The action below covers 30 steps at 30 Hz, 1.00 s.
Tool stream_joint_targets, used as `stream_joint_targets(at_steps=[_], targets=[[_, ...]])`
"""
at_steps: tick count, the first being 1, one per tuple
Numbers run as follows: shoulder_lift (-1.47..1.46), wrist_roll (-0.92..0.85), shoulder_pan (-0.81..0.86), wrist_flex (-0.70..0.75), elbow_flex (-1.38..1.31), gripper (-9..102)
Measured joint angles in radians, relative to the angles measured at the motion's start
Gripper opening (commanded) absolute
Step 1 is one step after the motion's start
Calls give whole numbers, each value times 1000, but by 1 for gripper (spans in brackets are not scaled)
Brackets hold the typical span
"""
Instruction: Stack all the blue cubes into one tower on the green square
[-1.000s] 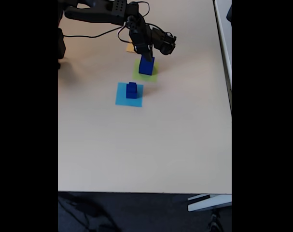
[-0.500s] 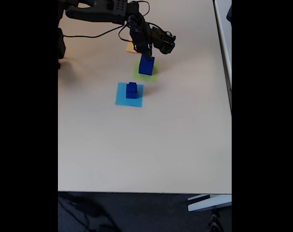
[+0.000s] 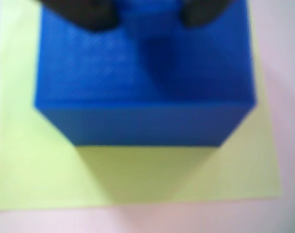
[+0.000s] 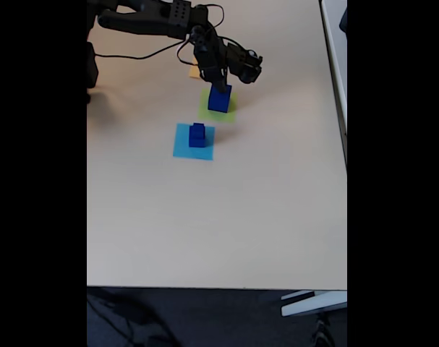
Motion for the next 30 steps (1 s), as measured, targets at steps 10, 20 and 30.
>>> stream_joint_targets(at_steps=[10, 20, 30], targets=[[0, 0, 0, -5, 9, 8], [0, -11, 0, -5, 11, 16], [0, -87, -5, -5, -141, 25]])
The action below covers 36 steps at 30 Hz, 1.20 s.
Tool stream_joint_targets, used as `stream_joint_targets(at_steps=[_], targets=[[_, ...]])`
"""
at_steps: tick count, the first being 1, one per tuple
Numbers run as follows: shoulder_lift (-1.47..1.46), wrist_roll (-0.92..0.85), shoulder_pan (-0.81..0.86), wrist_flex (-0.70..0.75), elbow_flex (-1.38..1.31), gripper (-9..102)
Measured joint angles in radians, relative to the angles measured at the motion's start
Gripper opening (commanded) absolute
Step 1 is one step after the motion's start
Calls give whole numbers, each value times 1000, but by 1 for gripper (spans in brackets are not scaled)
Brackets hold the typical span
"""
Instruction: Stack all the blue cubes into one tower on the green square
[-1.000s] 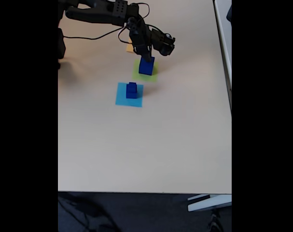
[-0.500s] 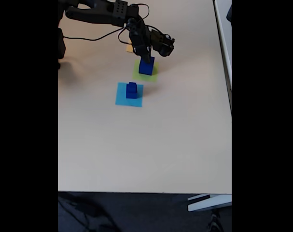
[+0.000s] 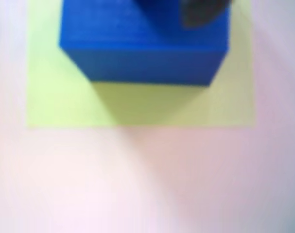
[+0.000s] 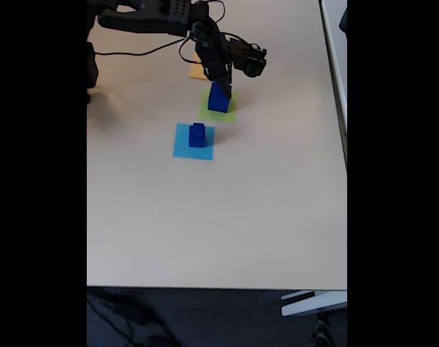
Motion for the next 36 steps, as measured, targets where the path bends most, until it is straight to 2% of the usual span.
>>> stream_joint_targets(at_steps=[4, 8, 18, 28, 36], targets=[[0, -34, -17, 0, -137, 29], [2, -48, 2, 0, -155, 30], [104, -120, 149, -49, 160, 30], [160, -221, 255, -54, 259, 29], [183, -229, 259, -55, 339, 28]])
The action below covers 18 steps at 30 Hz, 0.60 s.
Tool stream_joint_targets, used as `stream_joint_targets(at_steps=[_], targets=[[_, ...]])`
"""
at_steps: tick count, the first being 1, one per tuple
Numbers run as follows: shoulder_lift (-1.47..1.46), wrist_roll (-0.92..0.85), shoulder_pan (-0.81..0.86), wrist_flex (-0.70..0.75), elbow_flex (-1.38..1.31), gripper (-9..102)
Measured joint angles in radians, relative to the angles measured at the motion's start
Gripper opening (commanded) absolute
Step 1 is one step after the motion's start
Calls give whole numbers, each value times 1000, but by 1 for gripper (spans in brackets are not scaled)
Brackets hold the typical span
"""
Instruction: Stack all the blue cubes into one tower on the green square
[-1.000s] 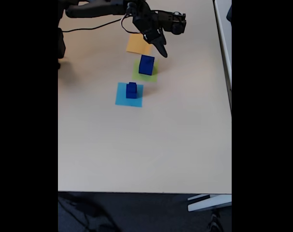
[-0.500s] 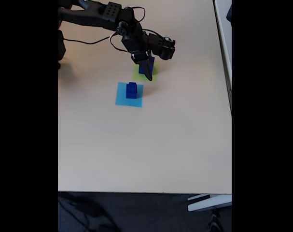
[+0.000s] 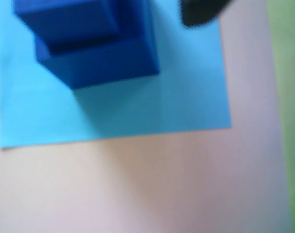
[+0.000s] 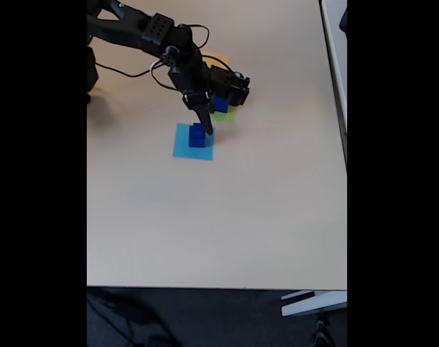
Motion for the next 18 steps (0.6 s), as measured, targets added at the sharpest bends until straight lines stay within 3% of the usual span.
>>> stream_joint_targets(at_steps=[18], targets=[[12, -52, 37, -44, 101, 25]])
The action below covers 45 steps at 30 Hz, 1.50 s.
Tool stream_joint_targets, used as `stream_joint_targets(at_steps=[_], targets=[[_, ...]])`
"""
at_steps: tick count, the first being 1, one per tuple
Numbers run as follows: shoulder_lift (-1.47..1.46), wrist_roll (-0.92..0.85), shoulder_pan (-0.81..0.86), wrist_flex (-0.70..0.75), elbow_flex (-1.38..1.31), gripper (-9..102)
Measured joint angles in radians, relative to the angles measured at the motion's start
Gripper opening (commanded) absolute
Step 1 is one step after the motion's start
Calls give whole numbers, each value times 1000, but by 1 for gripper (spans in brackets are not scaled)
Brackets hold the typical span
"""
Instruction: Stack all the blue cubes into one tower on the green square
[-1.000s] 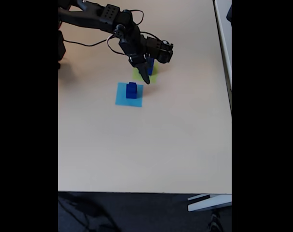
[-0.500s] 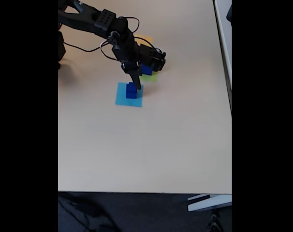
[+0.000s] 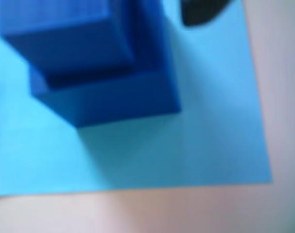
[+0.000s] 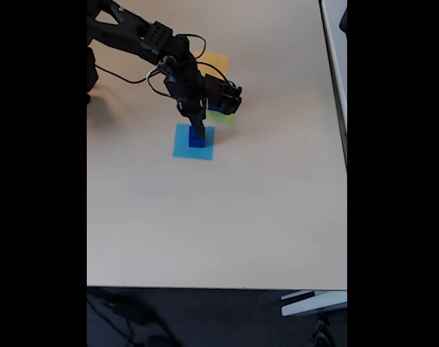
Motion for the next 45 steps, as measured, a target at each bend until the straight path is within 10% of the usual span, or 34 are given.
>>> stream_joint_targets(at_steps=[45], targets=[[25, 0, 6, -9, 63, 4]])
